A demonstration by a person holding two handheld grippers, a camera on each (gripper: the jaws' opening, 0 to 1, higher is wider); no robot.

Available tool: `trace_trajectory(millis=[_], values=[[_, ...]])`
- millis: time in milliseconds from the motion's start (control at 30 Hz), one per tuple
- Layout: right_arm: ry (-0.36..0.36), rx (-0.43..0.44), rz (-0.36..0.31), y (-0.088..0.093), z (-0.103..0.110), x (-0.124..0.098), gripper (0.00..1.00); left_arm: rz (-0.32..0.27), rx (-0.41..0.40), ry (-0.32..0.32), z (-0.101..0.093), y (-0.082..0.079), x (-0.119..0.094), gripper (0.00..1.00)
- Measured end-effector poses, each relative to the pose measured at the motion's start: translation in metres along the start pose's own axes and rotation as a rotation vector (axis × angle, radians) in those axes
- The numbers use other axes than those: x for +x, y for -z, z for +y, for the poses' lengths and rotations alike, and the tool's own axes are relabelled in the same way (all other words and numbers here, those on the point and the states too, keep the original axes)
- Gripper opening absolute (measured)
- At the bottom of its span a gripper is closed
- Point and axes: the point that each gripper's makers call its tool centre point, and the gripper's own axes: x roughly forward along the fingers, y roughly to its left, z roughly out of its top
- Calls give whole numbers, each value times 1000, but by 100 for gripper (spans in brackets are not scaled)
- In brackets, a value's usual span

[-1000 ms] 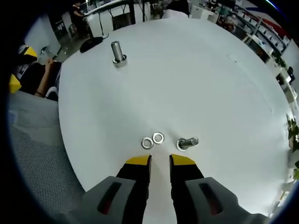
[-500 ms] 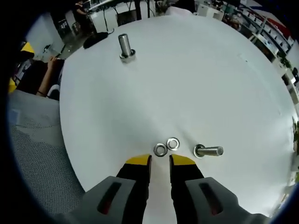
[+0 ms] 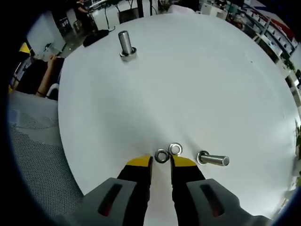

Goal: Place the washer onto the threaded stud by aligning its center hole with the stud, sliding it down to the base, and recovering from edge contact or off-axis alignment until the washer reaches the visible bottom stop.

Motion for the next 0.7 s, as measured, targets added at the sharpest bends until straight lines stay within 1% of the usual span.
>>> trace_trajectory(millis=[300, 400, 567, 700], values=[[-8, -71, 28, -2, 2, 0, 16, -1, -4, -3, 1, 0, 0, 27], [-7, -113, 49, -2, 4, 2, 16, -1, -4, -3, 1, 0, -1, 27], [-15, -111, 77, -3, 3, 2, 15, -1, -3, -2, 1, 0, 0, 27], [5, -160, 107, -3, 6, 3, 15, -2, -2, -3, 1, 0, -1, 27]])
